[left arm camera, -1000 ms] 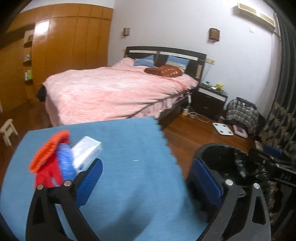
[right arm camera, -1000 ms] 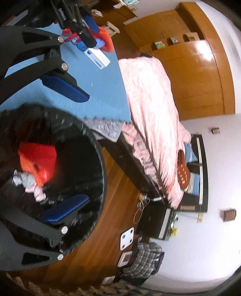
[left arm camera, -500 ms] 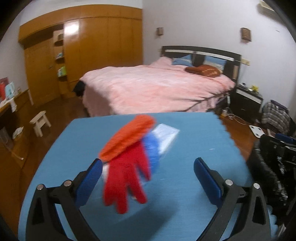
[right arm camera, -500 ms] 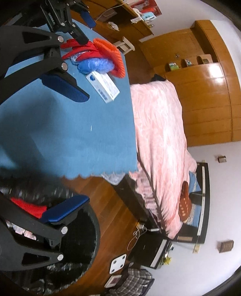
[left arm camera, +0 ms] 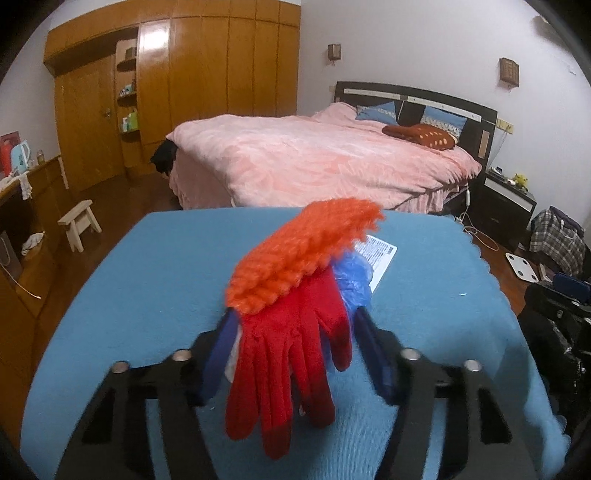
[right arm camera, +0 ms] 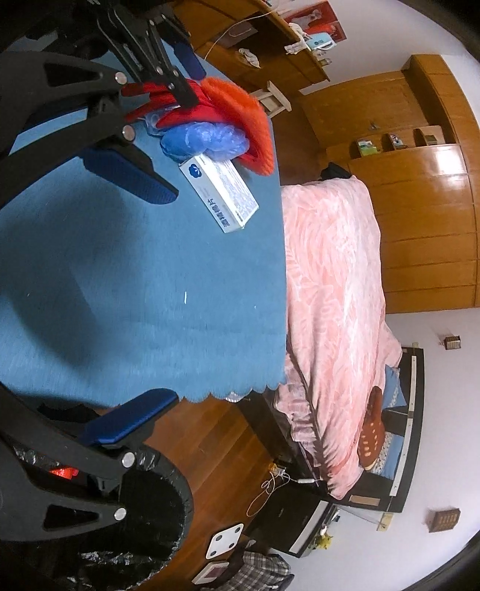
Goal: Collect trash
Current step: 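Close the left tool on the second red glove, then grasp the white tissue ball with the right tool while the left tool holds the red glove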
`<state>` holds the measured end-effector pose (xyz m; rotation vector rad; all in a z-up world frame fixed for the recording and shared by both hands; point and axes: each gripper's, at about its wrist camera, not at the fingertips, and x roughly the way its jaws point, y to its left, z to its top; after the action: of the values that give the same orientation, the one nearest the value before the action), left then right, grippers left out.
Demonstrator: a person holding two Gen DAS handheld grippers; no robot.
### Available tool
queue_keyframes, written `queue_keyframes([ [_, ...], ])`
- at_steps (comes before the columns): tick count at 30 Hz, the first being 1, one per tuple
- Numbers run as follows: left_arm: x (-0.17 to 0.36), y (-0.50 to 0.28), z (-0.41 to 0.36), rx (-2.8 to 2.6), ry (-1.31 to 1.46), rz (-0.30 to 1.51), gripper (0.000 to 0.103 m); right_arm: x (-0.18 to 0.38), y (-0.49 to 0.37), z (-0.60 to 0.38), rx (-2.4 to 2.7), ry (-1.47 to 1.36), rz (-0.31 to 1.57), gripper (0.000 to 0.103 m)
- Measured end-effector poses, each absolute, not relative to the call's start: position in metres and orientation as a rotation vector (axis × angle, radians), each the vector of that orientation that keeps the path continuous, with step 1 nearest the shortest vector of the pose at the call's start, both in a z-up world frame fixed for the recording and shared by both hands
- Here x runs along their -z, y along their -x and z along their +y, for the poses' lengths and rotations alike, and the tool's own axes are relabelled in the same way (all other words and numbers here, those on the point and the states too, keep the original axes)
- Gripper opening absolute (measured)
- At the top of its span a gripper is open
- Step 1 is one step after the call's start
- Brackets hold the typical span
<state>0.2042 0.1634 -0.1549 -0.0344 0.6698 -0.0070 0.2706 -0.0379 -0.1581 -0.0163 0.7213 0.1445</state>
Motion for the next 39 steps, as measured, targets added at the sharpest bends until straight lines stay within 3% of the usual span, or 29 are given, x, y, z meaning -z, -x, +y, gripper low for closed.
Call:
queue_keyframes([
  [3, 0.159, -0.207, 0.16, 0.015, 0.026, 0.683, 0.034, 0.16, -0.272, -0.033, -0.153, 0.021, 0.726, 0.097],
  [8, 0.162, -0.201, 0.16, 0.036, 0.039, 0.684, 0.018, 0.164, -0.271, -0.027, -0.166, 0.018, 0.735, 0.097],
  [24, 0.151, -0.148, 0.174, 0.048, 0.065, 0.69, 0.014, 0.173, -0.266, -0.01, -0.202, 0.029, 0.756, 0.097],
  [28, 0.157, -0.146, 0.178, 0.029, 0.074, 0.714, 0.022, 0.177, -0.267, -0.006, -0.207, 0.031, 0.765, 0.097],
  [30, 0.158, -0.15, 0.179, 0.02, 0.089, 0.719, 0.053, 0.178, -0.267, -0.005, -0.208, 0.034, 0.769, 0.097],
  [33, 0.156, -0.158, 0.178, -0.002, 0.086, 0.705, 0.064, 0.179, -0.266, -0.004, -0.208, 0.043, 0.771, 0.097],
  [37, 0.158, -0.173, 0.177, -0.015, 0.079, 0.704, 0.068, 0.18, -0.268, -0.005, -0.202, 0.041, 0.772, 0.097],
  [38, 0.158, -0.175, 0.176, -0.013, 0.075, 0.7, 0.067, 0.18, -0.268, -0.005, -0.2, 0.041, 0.773, 0.097],
  [39, 0.158, -0.177, 0.175, -0.009, 0.07, 0.694, 0.056, 0.181, -0.269, -0.006, -0.2, 0.042, 0.772, 0.097],
])
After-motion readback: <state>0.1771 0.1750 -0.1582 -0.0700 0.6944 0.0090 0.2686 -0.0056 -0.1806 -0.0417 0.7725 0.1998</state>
